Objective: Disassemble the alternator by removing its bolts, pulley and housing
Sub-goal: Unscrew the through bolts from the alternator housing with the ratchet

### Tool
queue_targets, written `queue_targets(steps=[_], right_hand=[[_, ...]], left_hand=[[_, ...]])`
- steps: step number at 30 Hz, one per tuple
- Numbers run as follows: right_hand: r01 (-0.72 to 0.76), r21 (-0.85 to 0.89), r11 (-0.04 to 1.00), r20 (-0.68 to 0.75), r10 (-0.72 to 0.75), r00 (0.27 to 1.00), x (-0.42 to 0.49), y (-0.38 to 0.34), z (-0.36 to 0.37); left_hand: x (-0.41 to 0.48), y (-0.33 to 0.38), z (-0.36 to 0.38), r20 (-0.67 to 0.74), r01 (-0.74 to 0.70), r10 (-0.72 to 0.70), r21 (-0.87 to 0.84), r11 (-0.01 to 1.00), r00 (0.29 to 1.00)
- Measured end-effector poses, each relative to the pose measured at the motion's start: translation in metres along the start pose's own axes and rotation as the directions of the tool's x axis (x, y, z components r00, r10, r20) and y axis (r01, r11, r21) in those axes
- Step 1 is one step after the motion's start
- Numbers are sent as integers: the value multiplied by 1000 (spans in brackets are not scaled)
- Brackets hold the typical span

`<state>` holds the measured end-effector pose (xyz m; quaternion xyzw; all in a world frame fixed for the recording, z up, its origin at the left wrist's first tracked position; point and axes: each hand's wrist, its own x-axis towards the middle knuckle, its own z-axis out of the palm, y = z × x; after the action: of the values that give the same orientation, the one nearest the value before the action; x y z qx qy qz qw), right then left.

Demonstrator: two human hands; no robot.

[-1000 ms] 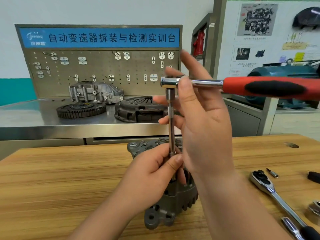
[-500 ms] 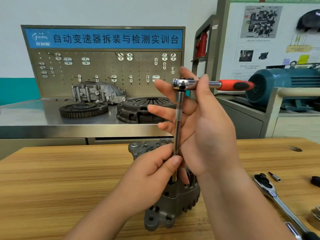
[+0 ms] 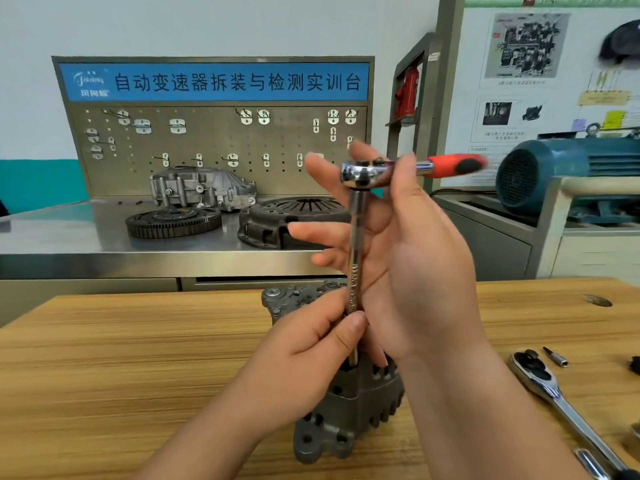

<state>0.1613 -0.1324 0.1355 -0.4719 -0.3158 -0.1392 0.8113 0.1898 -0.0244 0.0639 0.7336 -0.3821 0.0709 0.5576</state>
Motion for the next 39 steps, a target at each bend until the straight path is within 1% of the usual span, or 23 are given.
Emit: queue_targets(steps=[2, 3, 5, 7, 9, 10, 11, 13, 15, 17, 20, 22, 24, 26, 29, 31, 32, 34, 37, 39], right_hand=[[-41, 18, 999, 5, 41, 999, 0, 0, 0], [-32, 3, 999, -1, 32, 999, -1, 2, 0], [33, -42, 999, -31, -35, 999, -1, 7, 0], [132, -99, 986, -56, -138, 989, -1, 8, -1], [224, -189, 956, -33, -235, 972, 0, 4, -3], [244, -225, 943, 0, -250, 968, 1, 2, -3], [237, -226, 945, 28, -237, 971, 1, 2, -4], [179, -117, 977, 29, -177, 984, 2, 2, -4], [103, -19, 994, 8, -103, 995, 2, 3, -4], [11, 40, 999, 17, -11, 1000, 2, 1, -5], [-126, 78, 989, 58, 122, 991, 3, -5, -13], [-141, 73, 987, 74, 135, 988, 2, -5, -13], [-80, 40, 996, 59, 78, 995, 2, -1, -10], [32, -36, 999, 37, -31, 999, 1, 1, -7], [210, -186, 960, 45, -205, 978, 0, -2, -5], [268, -229, 936, 60, -261, 963, 0, -4, -3], [262, -239, 935, 72, -252, 965, 0, -4, -3], [203, -227, 952, 87, -188, 978, 0, -2, -2], [29, -93, 995, 111, -18, 994, 2, -1, -4], [-71, -44, 997, 150, 77, 986, 3, 0, -6]], left_hand=[[0, 0, 0, 10, 8, -8, -8, 1000, 1000], [0, 0, 0, 6, 10, -10, 1, 1000, 1000], [1, 1, 1, -11, 15, -14, 29, 999, 1000], [2, 2, 3, -26, 29, -27, 59, 998, 999], [3, 3, 4, -32, 36, -34, 83, 996, 999], [2, 4, 4, -32, 31, -29, 86, 996, 999], [2, 4, 4, -34, 28, -25, 86, 996, 999], [2, 4, 4, -42, 31, -28, 66, 997, 999], [1, 5, 4, -29, 29, -28, 24, 999, 999], [0, 5, 3, -10, 21, -21, 9, 1000, 1000], [0, 5, 1, 14, 15, -15, 25, 1000, 1000], [0, 5, 1, 19, 9, -10, 54, 998, 1000], [2, 5, 2, 5, 18, -18, 68, 998, 1000], [2, 5, 3, -8, 7, -7, 69, 998, 1000], [2, 6, 5, -23, -9, 11, 80, 997, 1000], [1, 6, 6, -32, -9, 10, 55, 998, 999], [2, 6, 5, -33, -3, 5, 59, 998, 999], [2, 4, 4, -21, 4, -3, 61, 998, 1000], [0, 6, 2, -10, 28, -28, -1, 1000, 1000], [-1, 7, 1, 2, 37, -37, 7, 999, 999]])
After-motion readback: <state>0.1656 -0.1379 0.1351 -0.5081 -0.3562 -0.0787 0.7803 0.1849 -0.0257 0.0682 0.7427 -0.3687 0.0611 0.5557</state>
